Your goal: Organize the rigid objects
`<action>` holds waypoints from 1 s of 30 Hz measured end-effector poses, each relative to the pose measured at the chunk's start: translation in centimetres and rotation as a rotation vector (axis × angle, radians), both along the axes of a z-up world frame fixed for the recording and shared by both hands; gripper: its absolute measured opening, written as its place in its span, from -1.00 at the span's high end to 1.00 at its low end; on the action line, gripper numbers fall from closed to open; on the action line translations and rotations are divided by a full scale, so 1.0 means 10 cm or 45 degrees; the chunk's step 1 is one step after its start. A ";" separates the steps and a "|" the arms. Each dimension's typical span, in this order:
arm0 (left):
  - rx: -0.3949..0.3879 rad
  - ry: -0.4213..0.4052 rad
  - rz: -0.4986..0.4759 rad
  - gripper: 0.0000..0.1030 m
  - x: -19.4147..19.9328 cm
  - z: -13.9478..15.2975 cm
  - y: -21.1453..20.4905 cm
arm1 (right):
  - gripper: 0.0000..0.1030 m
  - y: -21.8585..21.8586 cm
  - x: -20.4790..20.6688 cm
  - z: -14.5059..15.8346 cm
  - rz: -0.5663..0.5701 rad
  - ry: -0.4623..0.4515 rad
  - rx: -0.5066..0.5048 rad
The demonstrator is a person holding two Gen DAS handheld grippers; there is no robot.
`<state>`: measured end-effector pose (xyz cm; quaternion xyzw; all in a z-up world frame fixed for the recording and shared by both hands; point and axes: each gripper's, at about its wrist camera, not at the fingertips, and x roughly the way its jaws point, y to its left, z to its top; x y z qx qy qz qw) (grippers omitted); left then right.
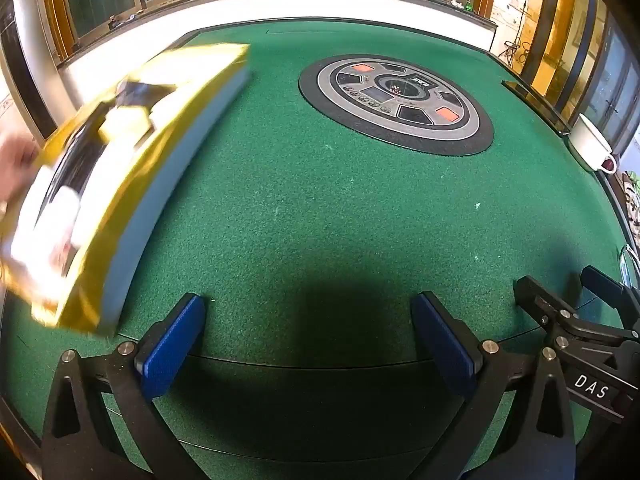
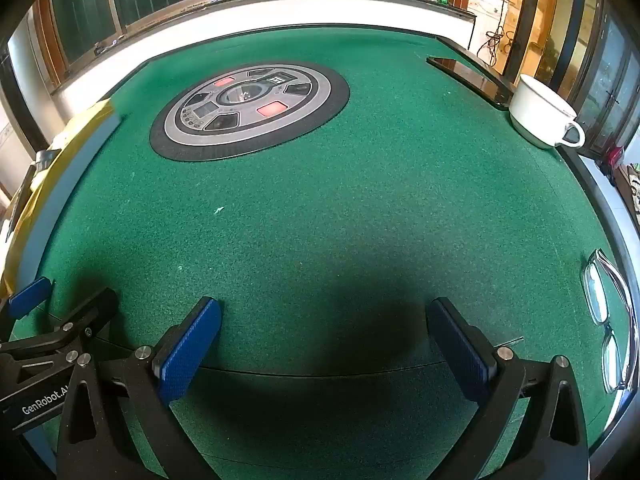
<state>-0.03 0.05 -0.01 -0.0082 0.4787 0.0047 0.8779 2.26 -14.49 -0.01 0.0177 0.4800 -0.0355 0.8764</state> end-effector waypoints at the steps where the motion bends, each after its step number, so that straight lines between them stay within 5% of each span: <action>1: 0.000 0.000 0.000 -1.00 0.00 0.00 0.00 | -0.98 0.00 0.00 0.00 0.000 -0.011 0.004; 30: 0.000 -0.001 -0.002 -1.00 0.00 0.01 0.03 | -0.98 0.00 0.00 -0.01 0.000 -0.005 0.007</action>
